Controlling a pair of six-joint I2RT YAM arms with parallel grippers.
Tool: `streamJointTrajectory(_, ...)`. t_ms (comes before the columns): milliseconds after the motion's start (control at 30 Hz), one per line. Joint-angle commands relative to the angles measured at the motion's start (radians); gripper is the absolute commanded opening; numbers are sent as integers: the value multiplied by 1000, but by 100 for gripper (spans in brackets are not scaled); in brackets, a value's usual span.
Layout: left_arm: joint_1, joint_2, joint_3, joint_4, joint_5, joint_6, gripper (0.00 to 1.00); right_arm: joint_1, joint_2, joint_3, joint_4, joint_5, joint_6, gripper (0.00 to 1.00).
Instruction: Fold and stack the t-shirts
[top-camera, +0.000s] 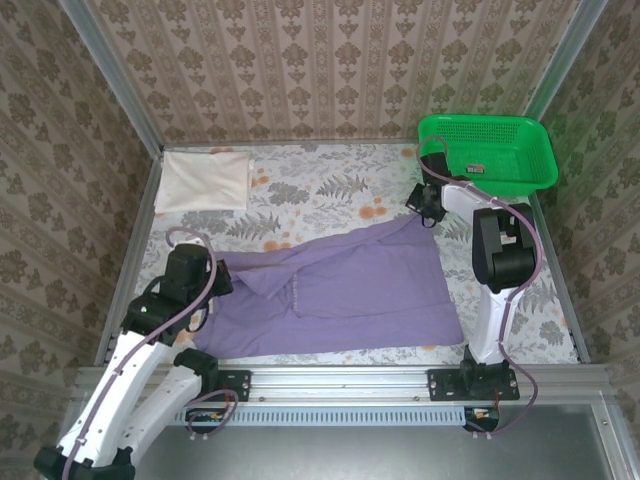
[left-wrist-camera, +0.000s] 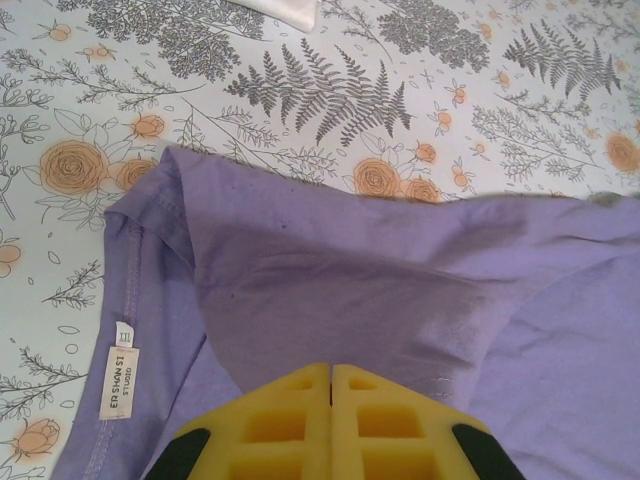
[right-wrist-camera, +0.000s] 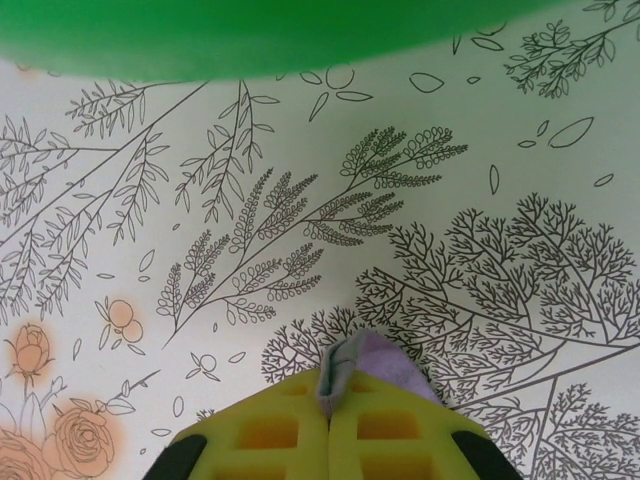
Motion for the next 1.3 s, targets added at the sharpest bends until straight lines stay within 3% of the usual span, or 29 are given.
streamJointTrajectory(0,32,62,47,71,5,42,0,-3,-38,26,-45,15,-12,2)
streamJointTrajectory(233,218,362,224,237,219,147,0,-9,-94,9,-75,-7,-18,0)
streamJointTrajectory(333,246,521,356,257,257,227,0,-19,-124,-2,-90,-15,-5,0)
streamJointTrajectory(467,312,744,554,250,415,279,0,-32,-158,-6,-118,-40,-2,0)
streamJointTrajectory(600,316,921,734,233,460,362,0,-42,-198,-32,-123,-54,2,0)
streamJointTrajectory(800,324,1114,930,122,466,427,0,-49,-234,-60,-119,-75,6,0)
streamJointTrajectory(1100,331,1147,956,101,429,443,0,-84,-327,-161,-51,-110,-13,0)
streamJointTrajectory(1267,333,1178,1011,84,391,457,0,-109,-310,-128,-37,-156,-32,0)
